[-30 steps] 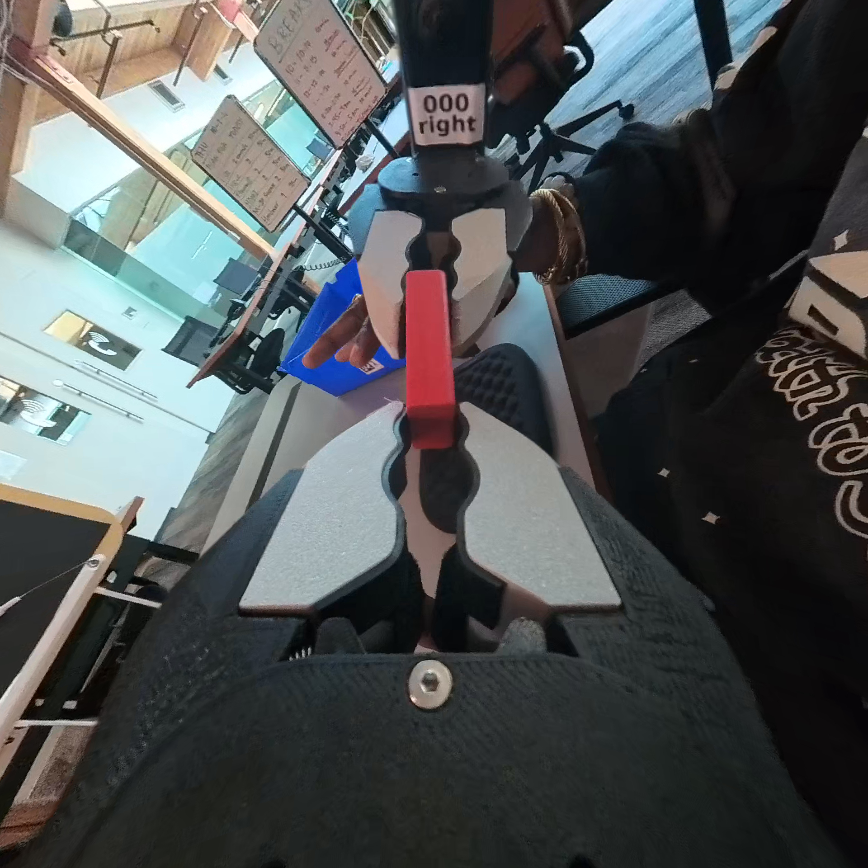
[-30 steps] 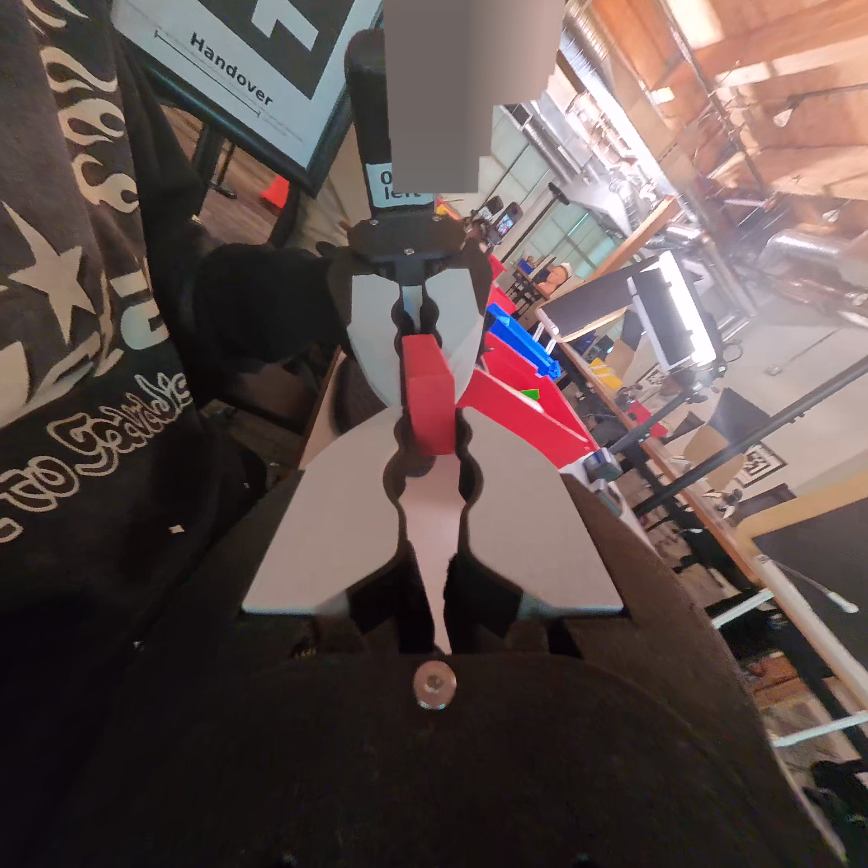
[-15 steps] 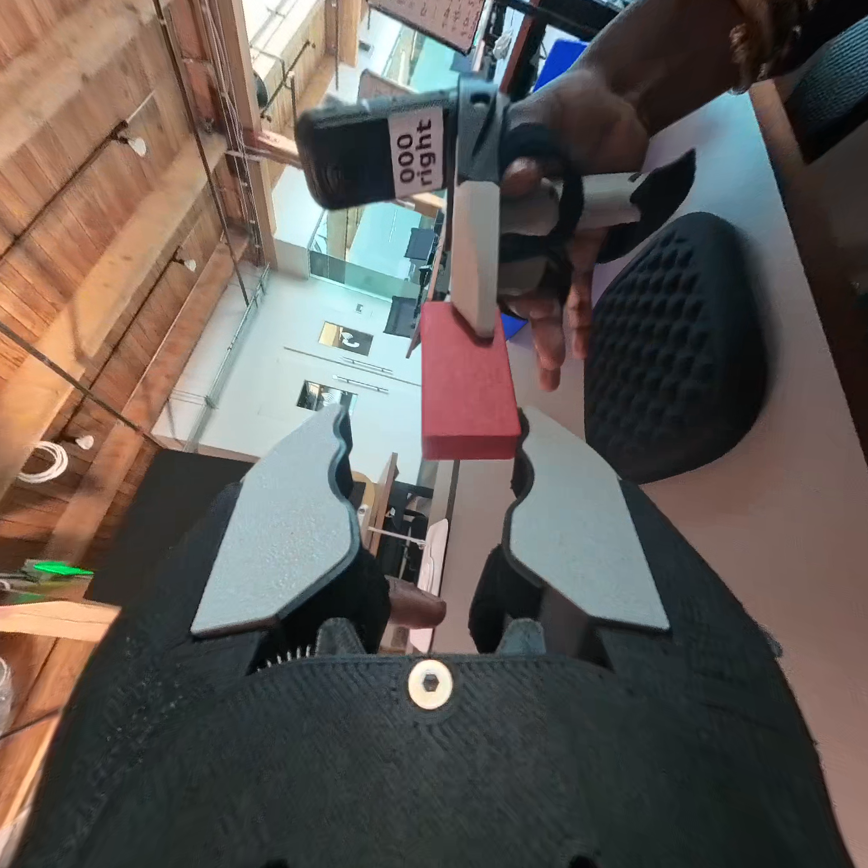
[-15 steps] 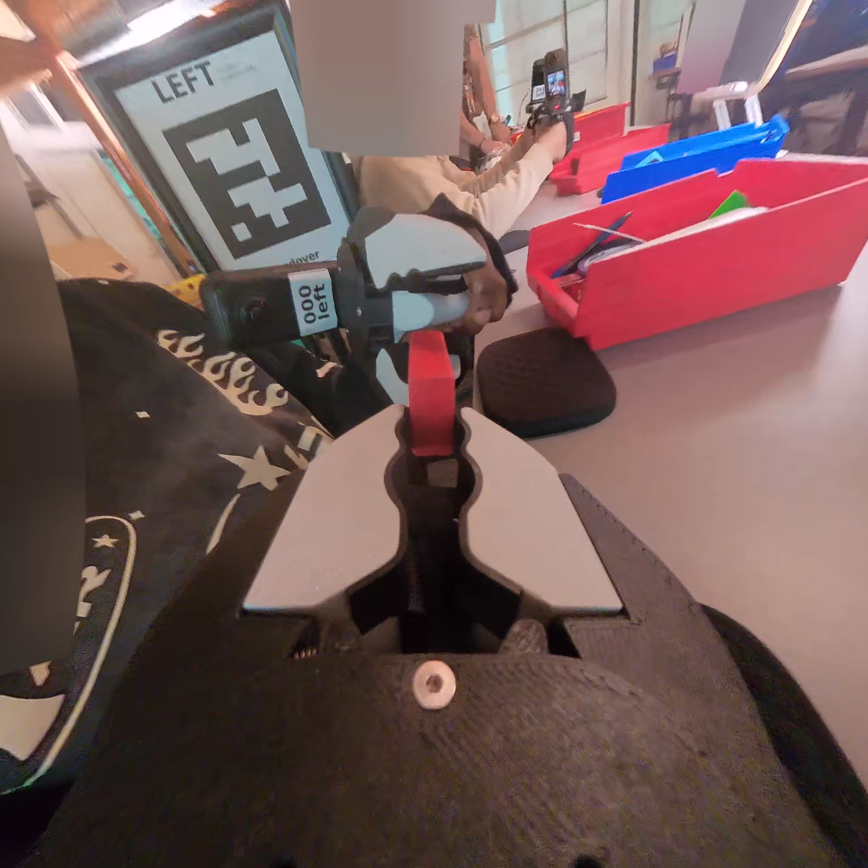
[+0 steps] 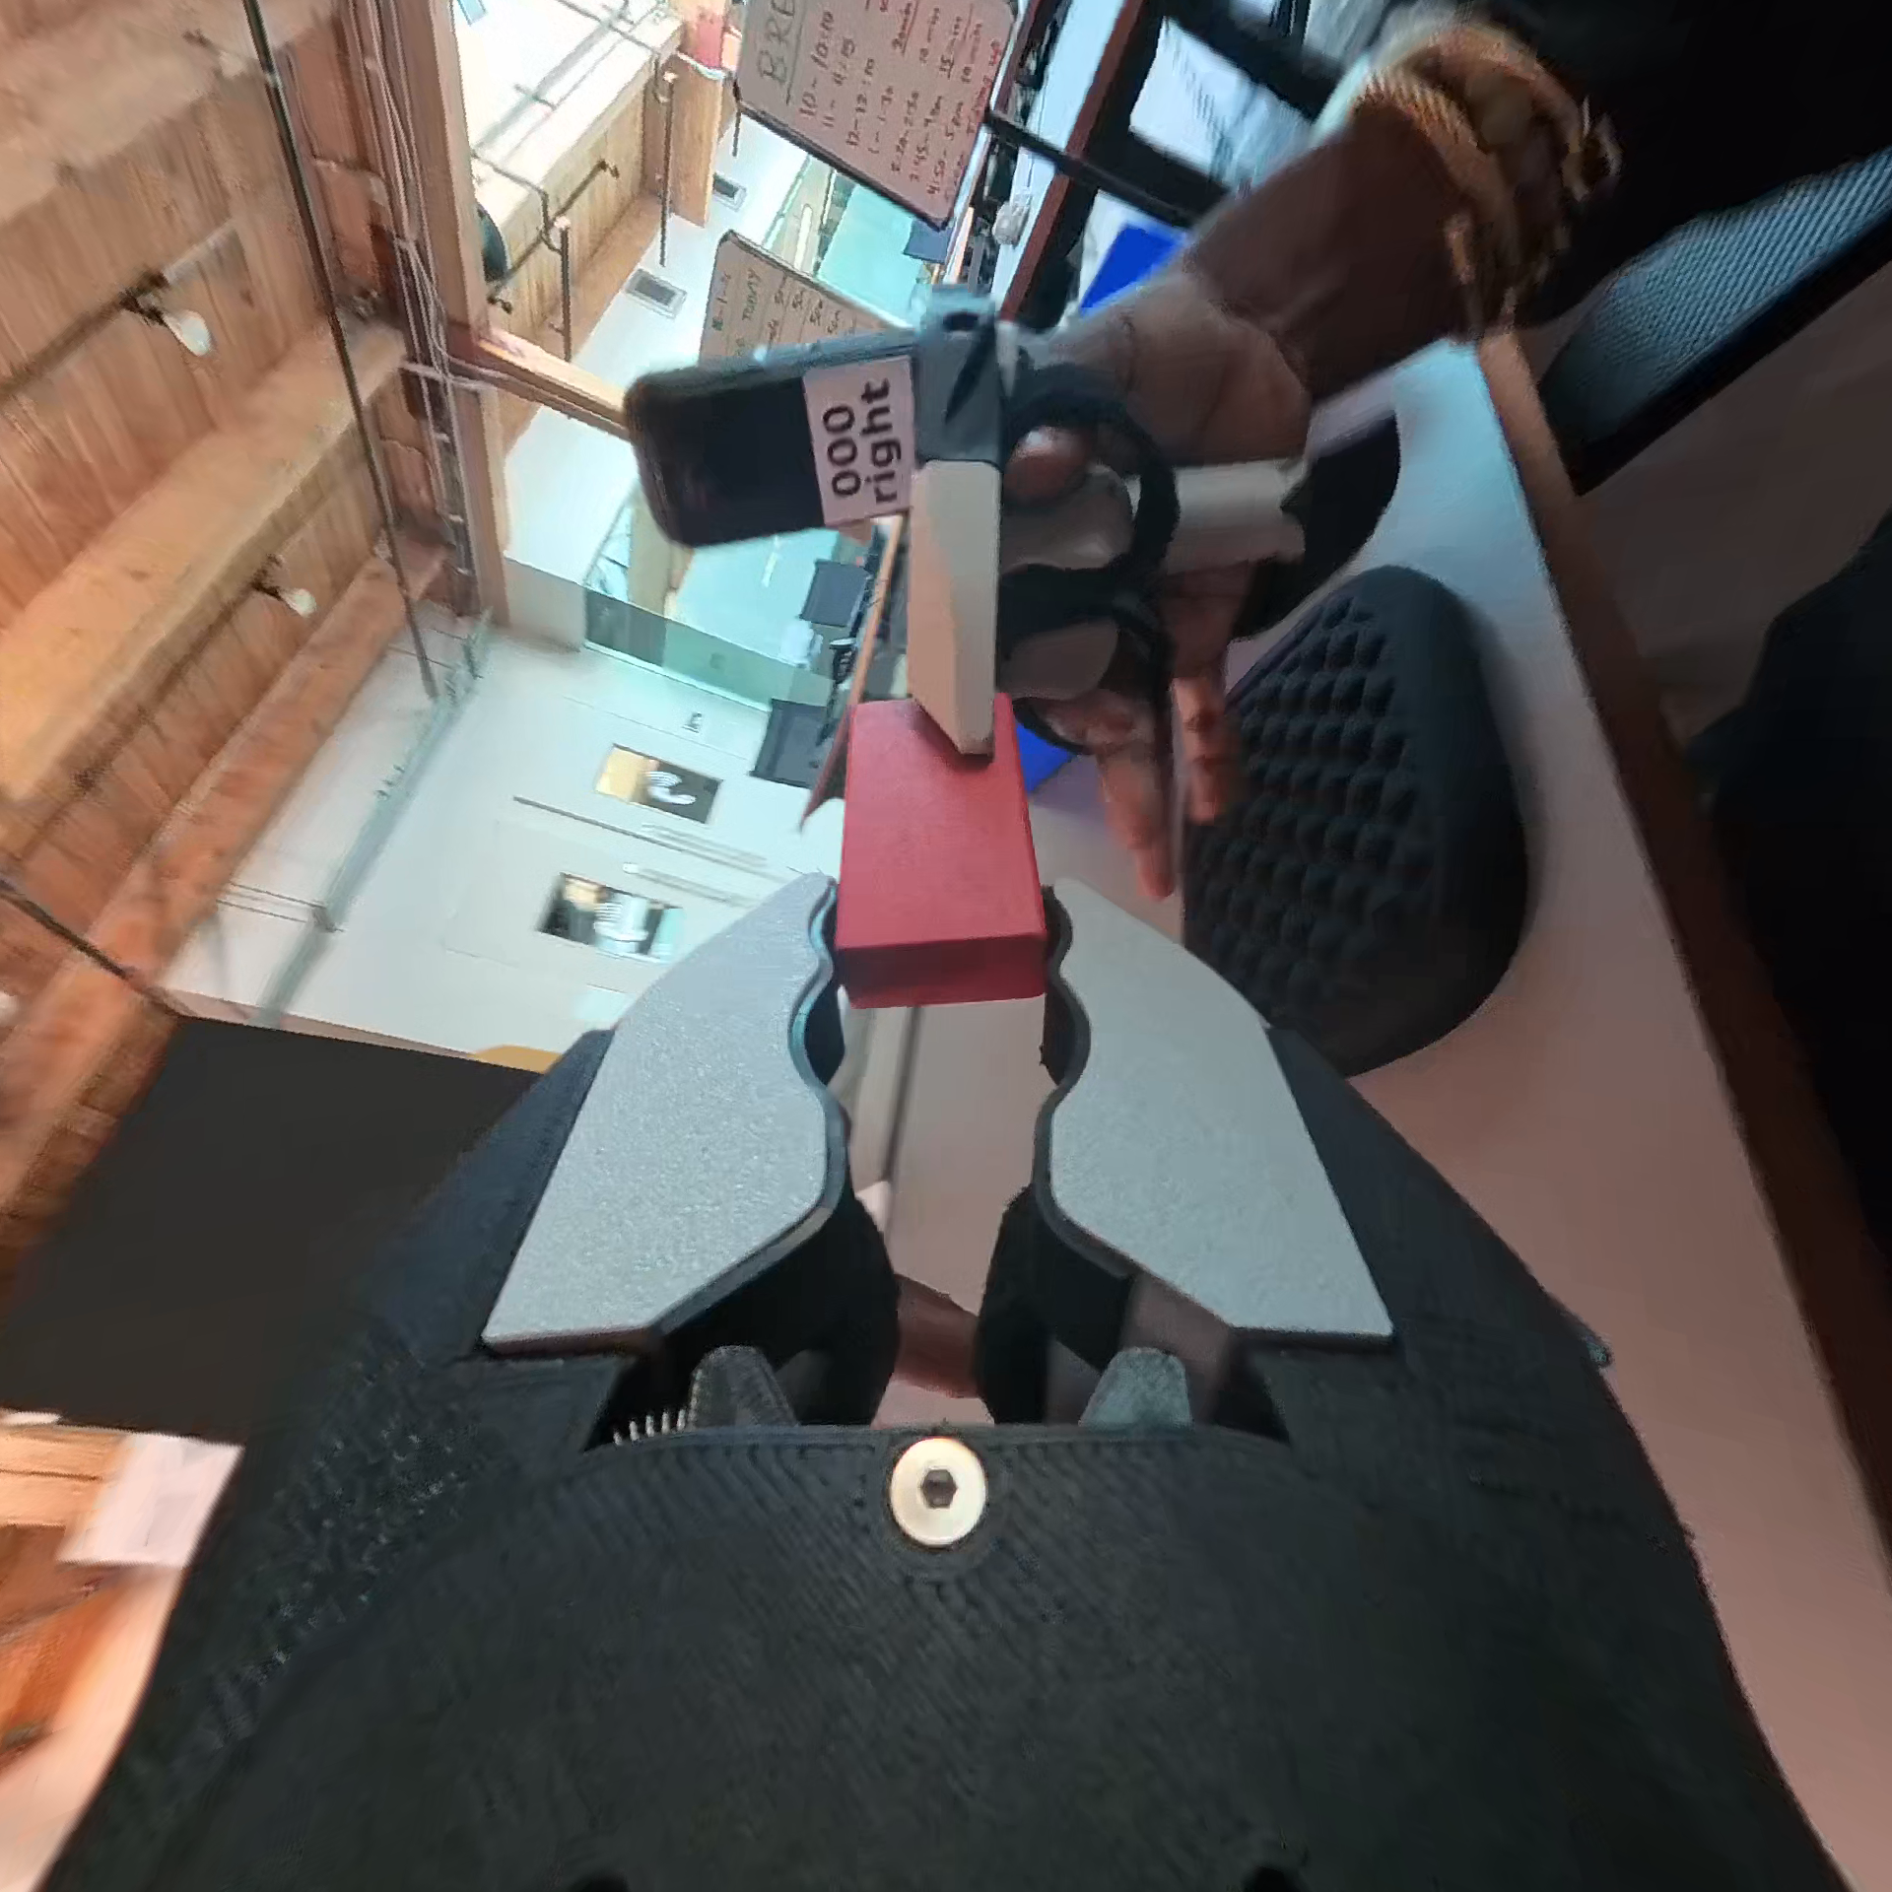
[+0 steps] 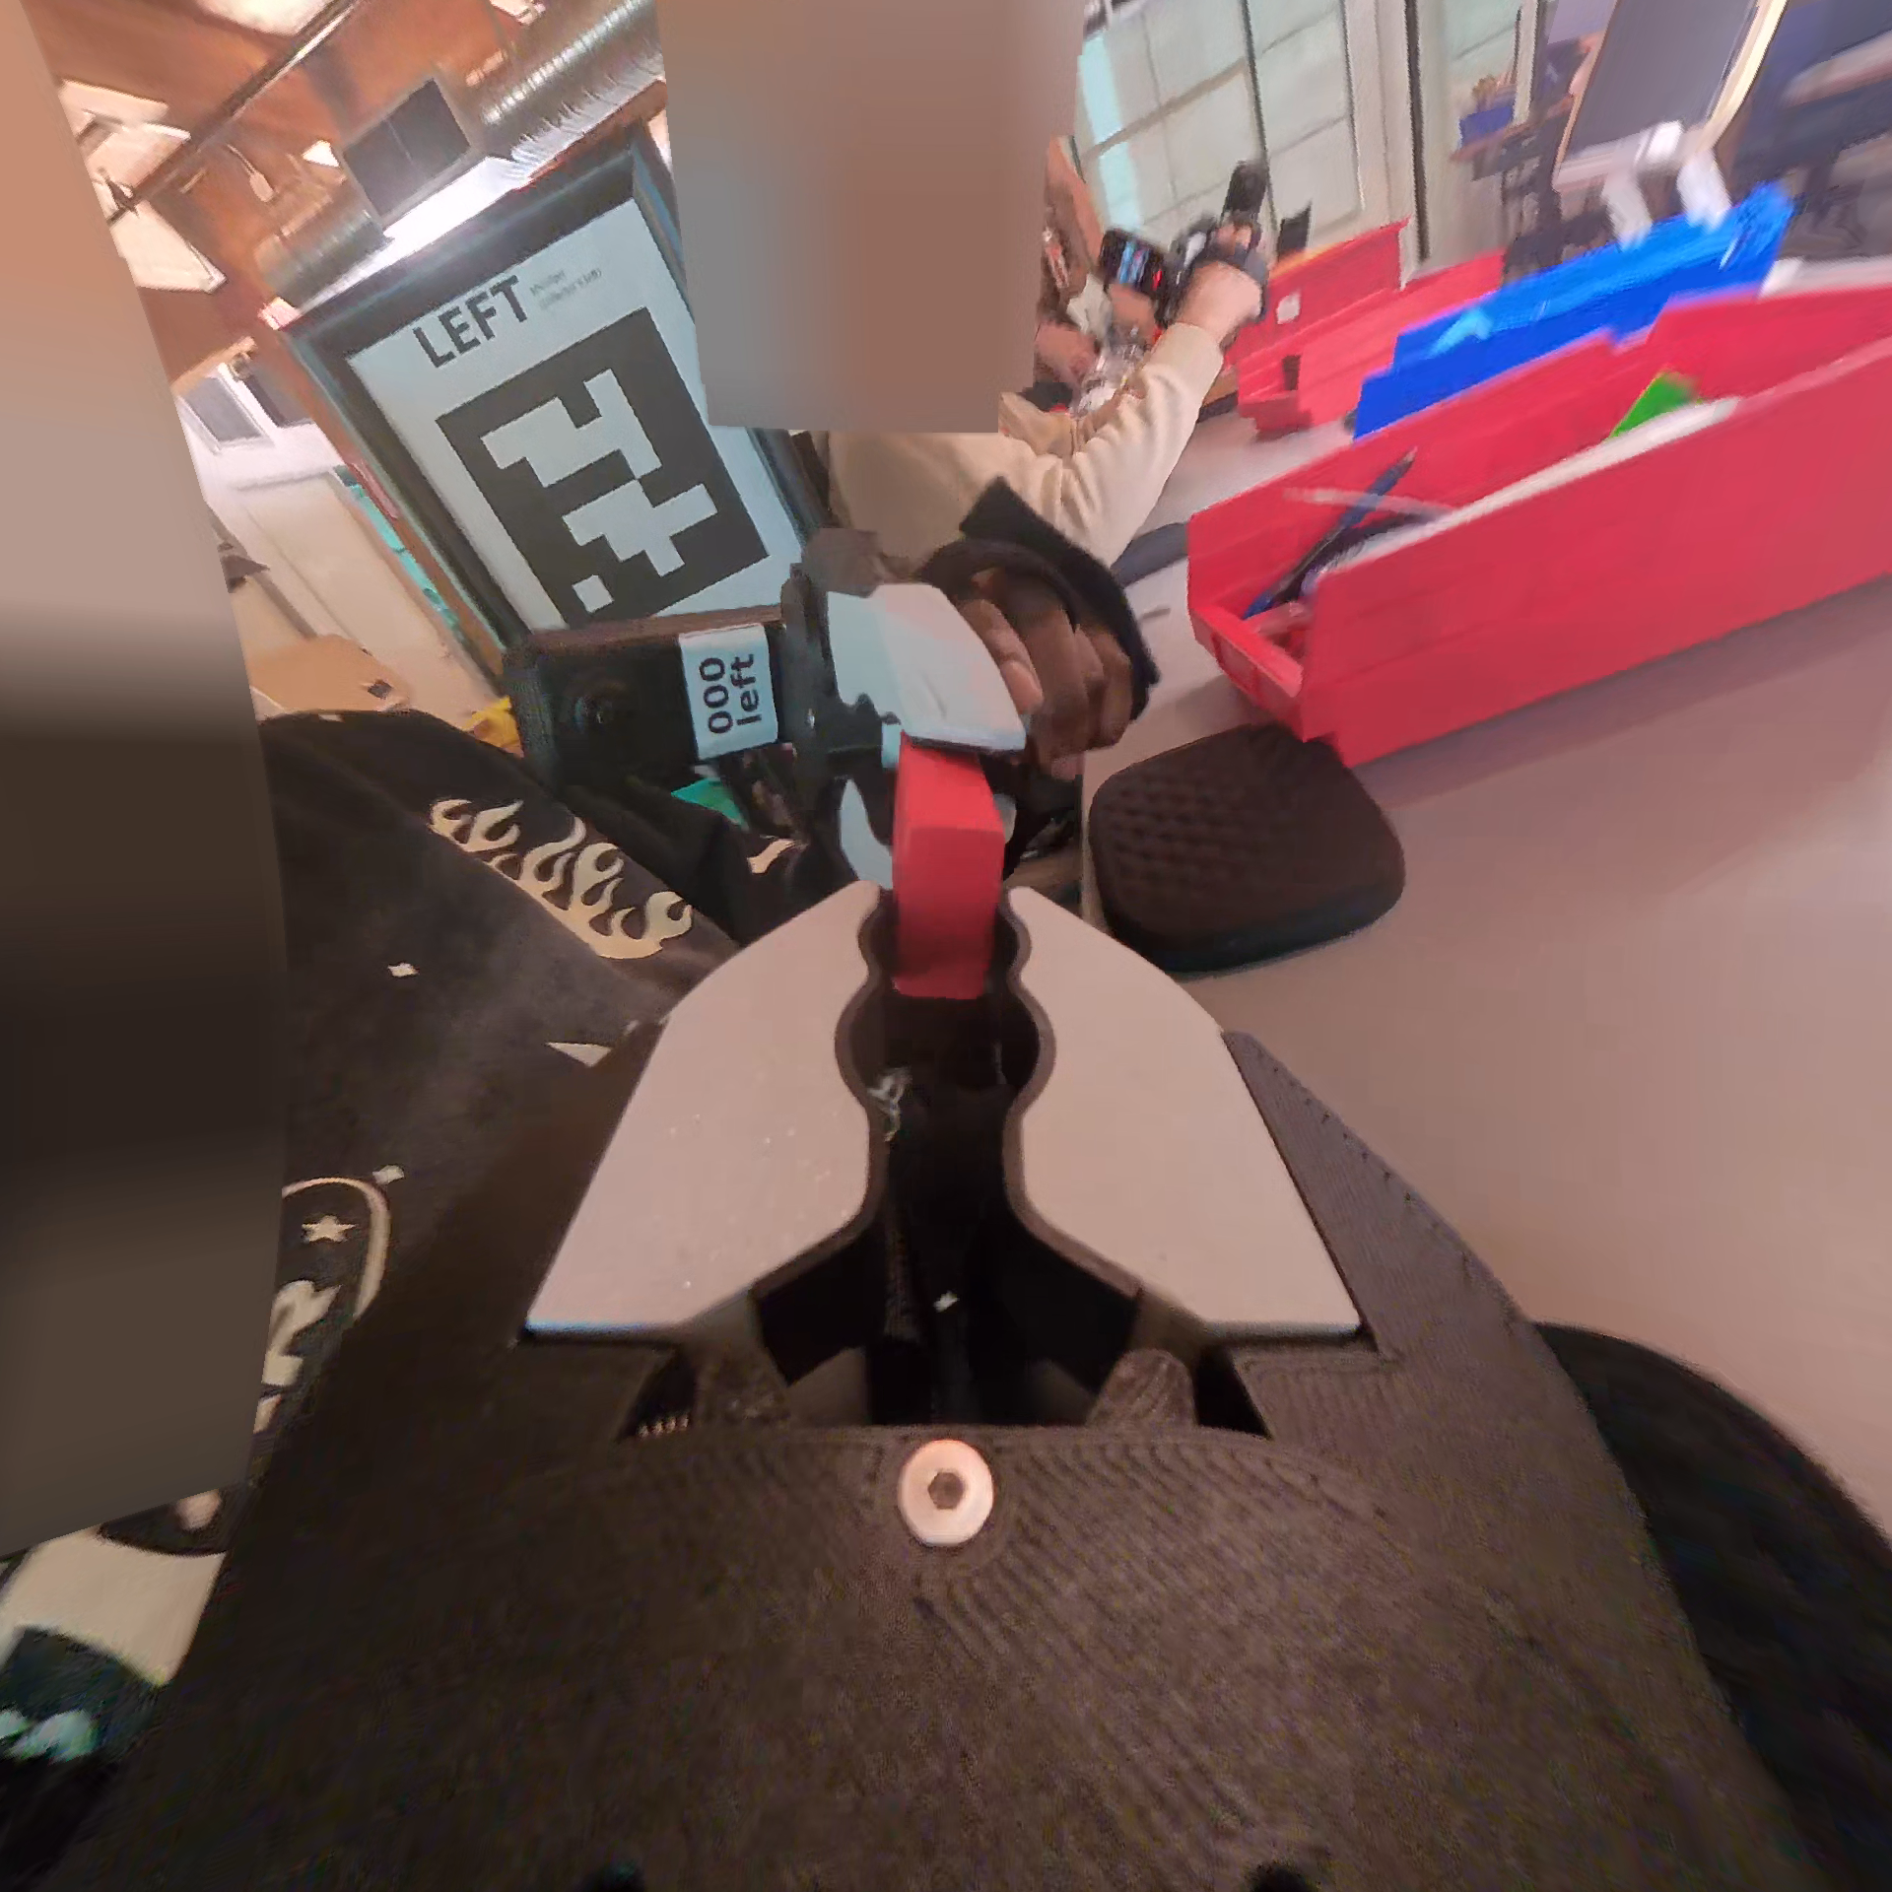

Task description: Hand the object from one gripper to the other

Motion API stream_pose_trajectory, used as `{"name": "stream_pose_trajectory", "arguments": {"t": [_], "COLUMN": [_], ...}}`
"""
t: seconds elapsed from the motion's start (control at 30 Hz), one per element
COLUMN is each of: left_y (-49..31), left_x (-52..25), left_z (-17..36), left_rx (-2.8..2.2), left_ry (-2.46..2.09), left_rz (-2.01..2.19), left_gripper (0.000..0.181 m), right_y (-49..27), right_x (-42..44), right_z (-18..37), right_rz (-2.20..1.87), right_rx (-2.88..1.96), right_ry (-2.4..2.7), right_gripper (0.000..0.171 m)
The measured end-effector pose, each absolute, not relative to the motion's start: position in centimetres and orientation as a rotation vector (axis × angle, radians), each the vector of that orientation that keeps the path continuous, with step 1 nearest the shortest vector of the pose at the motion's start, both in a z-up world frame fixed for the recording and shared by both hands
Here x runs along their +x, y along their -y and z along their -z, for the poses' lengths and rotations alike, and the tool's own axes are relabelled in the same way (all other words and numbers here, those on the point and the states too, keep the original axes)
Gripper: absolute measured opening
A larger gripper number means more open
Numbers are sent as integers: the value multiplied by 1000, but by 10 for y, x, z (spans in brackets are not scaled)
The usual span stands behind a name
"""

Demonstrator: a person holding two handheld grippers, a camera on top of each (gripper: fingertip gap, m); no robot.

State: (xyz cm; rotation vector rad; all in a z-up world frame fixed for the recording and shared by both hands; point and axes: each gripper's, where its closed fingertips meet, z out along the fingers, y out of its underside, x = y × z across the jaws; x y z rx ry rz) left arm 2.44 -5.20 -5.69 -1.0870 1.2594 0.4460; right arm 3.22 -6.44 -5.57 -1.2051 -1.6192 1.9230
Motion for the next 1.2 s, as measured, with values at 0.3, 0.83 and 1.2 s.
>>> {"name": "stream_pose_trajectory", "arguments": {"t": [0.3, 0.83, 1.2], "left_y": [72, 71, 60], "left_x": [24, 35, 29], "left_z": [48, 72, 76], "left_rx": [-1153, -1161, -1142], "left_ry": [-1147, -1228, -1223], "left_rz": [204, 298, 144], "left_gripper": [35, 35, 40], "right_y": [70, 80, 74], "right_x": [39, 29, 28], "right_z": [35, 62, 67], "right_rz": [-1168, -871, -687], "right_rx": [-570, -608, -614], "right_ry": [1579, 1739, 1763], "right_gripper": [59, 35, 35]}}
